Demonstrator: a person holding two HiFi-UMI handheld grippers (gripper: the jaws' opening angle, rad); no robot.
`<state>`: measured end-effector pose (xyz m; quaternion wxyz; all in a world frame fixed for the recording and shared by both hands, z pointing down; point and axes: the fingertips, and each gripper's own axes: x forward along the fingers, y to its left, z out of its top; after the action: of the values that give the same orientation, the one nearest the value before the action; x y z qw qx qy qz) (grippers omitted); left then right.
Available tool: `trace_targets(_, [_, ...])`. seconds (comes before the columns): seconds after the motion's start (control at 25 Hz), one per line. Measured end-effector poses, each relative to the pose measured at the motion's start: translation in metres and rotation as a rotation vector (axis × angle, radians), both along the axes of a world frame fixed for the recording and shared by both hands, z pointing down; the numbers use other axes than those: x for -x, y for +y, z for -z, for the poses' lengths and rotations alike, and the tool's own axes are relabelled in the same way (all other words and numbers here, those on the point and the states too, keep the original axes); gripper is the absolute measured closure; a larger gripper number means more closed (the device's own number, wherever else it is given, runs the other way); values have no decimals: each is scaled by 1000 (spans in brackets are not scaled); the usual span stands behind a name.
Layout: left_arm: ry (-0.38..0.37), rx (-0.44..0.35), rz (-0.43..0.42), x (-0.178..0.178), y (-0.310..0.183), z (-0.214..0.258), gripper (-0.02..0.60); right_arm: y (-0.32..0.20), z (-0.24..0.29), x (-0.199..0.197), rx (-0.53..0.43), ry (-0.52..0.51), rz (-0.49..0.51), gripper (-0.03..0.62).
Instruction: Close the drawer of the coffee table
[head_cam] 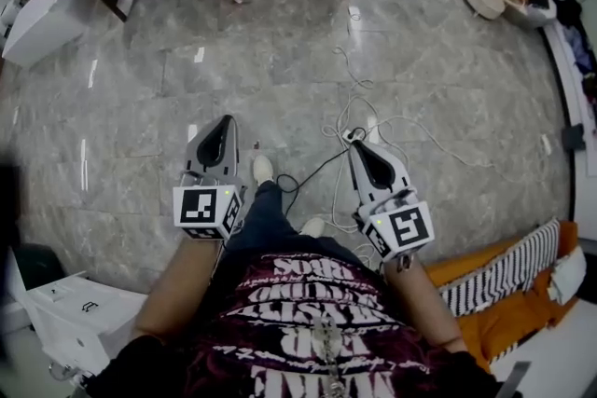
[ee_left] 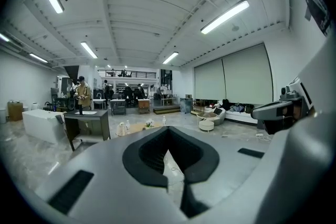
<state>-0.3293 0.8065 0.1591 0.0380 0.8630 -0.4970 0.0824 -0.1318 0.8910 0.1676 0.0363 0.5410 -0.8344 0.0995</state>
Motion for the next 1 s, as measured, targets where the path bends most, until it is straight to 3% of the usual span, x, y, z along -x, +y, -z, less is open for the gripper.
trace_targets(0.32, [-22,45,-21,28,-76,-25,558,-85,-22,30,62,-3,-17,559])
trace_targets(0.68, [10,42,-28,82,-174,-30,558,-193,-1,81,38,38,-35,559])
trace_targets(1.0, [75,51,-53,102,-220,-36,558,-224,20,111,22,93,-57,559])
